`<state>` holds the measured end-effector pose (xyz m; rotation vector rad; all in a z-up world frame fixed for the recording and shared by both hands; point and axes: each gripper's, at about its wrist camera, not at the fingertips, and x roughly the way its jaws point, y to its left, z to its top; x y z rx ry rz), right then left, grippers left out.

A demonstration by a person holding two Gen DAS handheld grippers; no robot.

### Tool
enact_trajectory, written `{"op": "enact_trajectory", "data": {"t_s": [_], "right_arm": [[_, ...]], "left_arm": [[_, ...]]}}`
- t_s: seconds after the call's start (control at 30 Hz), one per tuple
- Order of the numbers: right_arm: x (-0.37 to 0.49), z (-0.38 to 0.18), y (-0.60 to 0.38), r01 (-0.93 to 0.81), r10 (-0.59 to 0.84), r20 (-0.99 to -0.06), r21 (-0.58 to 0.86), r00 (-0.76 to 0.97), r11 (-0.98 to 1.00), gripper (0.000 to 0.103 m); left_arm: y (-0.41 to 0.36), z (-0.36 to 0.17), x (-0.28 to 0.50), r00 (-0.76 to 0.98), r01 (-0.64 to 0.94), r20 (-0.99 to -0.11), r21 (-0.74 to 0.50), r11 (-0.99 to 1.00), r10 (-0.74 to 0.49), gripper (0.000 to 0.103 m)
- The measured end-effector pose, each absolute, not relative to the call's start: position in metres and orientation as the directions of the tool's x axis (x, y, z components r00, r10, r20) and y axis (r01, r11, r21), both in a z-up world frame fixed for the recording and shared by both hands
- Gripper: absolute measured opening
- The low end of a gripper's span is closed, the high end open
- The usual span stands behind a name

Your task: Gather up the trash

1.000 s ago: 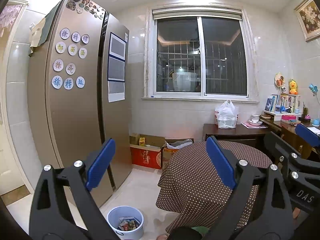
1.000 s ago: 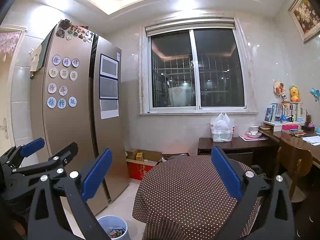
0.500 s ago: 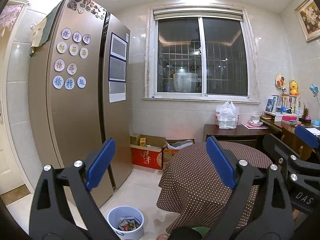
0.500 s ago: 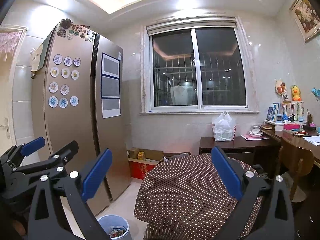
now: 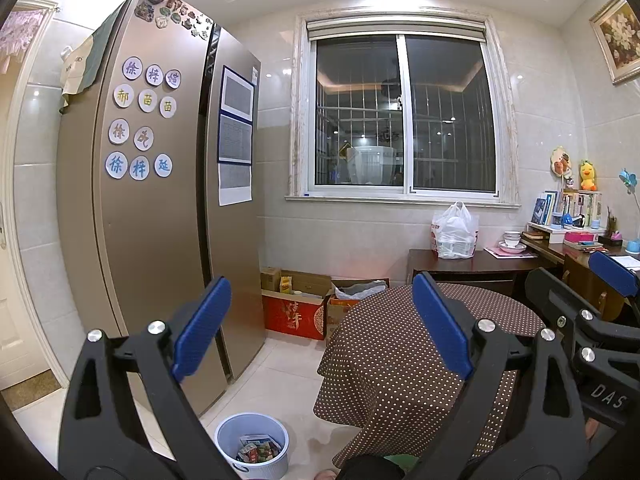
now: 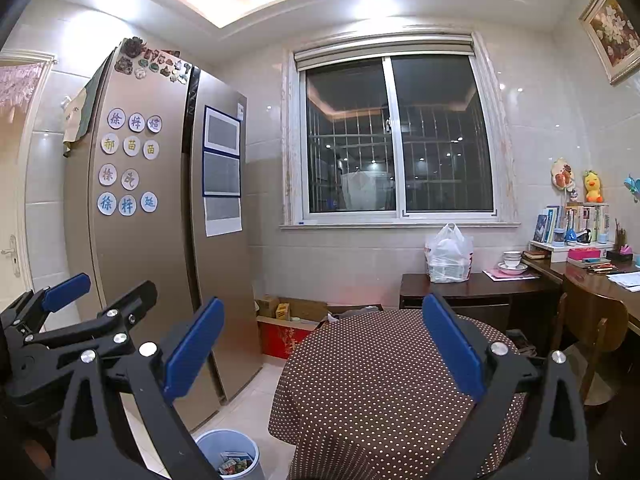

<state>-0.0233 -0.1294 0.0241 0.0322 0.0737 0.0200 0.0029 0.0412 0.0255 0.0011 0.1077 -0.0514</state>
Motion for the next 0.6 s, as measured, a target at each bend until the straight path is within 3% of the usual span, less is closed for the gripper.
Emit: {"op": "enact_trajectory", "data": {"t_s": [0.6], "right_arm": [[-0.0222, 0.025, -0.1296, -0.022, 0.024, -0.074, 0.032, 0.997, 0.999, 0.097]], "left_arm": [[0.0361, 0.0262, 0.0003, 0.994, 0.039, -0.103, -0.001, 0.999, -0.039, 0.09]]}}
